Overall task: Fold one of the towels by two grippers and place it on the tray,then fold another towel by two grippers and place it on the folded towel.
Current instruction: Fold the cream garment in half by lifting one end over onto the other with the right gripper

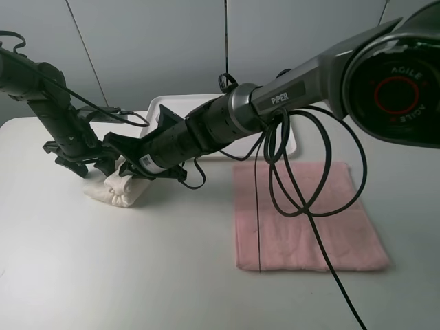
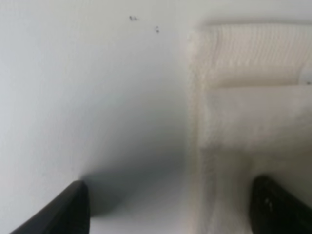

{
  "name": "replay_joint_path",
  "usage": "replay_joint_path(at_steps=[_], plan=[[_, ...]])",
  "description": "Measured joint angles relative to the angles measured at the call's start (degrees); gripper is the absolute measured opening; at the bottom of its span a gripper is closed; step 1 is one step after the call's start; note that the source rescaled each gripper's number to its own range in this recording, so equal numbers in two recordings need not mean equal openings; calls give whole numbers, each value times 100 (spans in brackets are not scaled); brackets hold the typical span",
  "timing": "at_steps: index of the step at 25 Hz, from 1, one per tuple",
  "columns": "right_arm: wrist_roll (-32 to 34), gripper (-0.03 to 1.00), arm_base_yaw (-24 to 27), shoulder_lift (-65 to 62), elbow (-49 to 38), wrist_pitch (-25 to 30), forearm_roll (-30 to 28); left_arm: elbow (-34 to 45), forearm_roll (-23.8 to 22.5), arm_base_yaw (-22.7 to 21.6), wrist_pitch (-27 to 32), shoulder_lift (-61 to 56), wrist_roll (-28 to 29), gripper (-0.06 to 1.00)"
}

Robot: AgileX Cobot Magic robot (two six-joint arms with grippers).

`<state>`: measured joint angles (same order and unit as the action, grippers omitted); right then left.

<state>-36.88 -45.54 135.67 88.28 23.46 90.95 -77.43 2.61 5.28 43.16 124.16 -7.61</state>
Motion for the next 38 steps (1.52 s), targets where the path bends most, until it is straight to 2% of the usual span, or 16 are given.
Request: replay_joint_path(at_steps=[8,18,23,28,30,35,38], plan=[[0,5,0,122,51,146,0,-158,22,0,179,32,-14,86],[0,5,0,145,51,178,0,-1172,199,-156,973,106,-190,86],[0,5,0,145,51,178,0,-1539,235,-179,1189,106,-265,86],[0,6,-11,158,51,170,479,-1710,247,-179,1367,106,-307,86],[0,14,-34,170,51,136,710,-1815,247,-179,1477,106,-346,86],[-32,44,-108,170,139,45,850,-2047,347,-179,1559,106,-476,86],[-123,49,-199,170,388,-83,850,-2047,484,-179,1570,106,-592,86]])
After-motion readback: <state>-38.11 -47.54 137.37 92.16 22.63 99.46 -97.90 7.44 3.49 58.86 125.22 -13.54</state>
